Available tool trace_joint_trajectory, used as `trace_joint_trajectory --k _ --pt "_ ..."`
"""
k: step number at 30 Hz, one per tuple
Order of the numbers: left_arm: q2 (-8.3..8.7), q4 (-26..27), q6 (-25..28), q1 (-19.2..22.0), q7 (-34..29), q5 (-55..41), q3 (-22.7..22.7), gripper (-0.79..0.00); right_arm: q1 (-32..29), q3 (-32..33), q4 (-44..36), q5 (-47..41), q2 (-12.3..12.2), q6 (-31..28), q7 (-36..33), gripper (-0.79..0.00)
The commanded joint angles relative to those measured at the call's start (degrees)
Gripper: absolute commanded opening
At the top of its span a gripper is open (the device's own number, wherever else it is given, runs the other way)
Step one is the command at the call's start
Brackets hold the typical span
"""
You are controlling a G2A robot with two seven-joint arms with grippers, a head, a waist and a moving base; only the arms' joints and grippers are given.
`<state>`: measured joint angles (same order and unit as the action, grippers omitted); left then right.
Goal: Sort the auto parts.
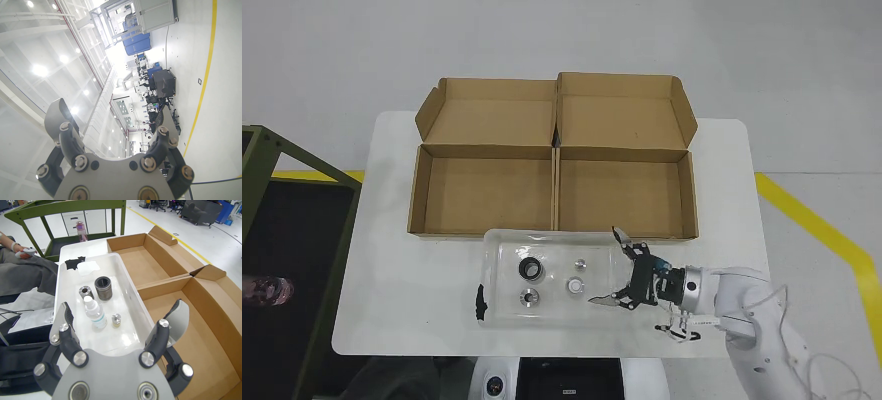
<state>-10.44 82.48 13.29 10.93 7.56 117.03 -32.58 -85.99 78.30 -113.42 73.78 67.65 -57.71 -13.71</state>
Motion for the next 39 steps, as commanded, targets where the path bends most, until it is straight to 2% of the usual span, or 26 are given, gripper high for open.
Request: trace_joint_trajectory --k 1,9,17,19,21,23,24,26,29,32,36,39 --pt "0.00 0.0 0.0 0.0 0.0 0.0 0.0 0.000 0.6 -1.7 0.0 0.1 0.0 0.1 -1.5 0.000" --pt "0.00 0.0 0.0 0.0 0.0 0.0 0.0 0.000 3.0 -7.8 1.4 2.0 0.0 1.2 -5.0 0.000" --pt "0.00 0.0 0.0 0.0 0.0 0.0 0.0 0.000 4.1 -10.5 3.7 3.5 -0.2 2.7 -4.9 0.000" --pt "0.00 0.0 0.0 0.0 0.0 0.0 0.0 0.000 4.3 -10.8 3.9 3.8 -0.3 2.8 -4.7 -0.058" --pt "0.00 0.0 0.0 0.0 0.0 0.0 0.0 0.000 4.4 -11.0 4.2 4.1 -0.4 3.1 -4.6 -0.185" --pt "0.00 0.0 0.0 0.0 0.0 0.0 0.0 0.000 4.5 -11.2 4.3 4.5 -0.5 3.2 -4.8 -0.237" --pt "0.00 0.0 0.0 0.0 0.0 0.0 0.0 0.000 4.5 -11.4 4.3 4.6 -0.6 3.1 -4.9 -0.256" --pt "0.00 0.0 0.0 0.0 0.0 0.0 0.0 0.000 4.8 -11.7 4.7 5.0 -0.7 2.9 -5.2 -0.209" --pt "0.00 0.0 0.0 0.0 0.0 0.0 0.0 0.000 5.2 -12.2 5.2 5.6 -0.9 2.6 -5.4 -0.252" --pt "0.00 0.0 0.0 0.0 0.0 0.0 0.0 0.000 5.4 -12.7 5.6 6.0 -1.0 2.7 -5.5 -0.237" --pt "0.00 0.0 0.0 0.0 0.0 0.0 0.0 0.000 5.9 -13.0 6.3 6.4 -1.2 3.2 -5.4 -0.376" --pt "0.00 0.0 0.0 0.0 0.0 0.0 0.0 0.000 6.2 -13.2 6.6 6.8 -1.3 3.8 -5.4 -0.413"
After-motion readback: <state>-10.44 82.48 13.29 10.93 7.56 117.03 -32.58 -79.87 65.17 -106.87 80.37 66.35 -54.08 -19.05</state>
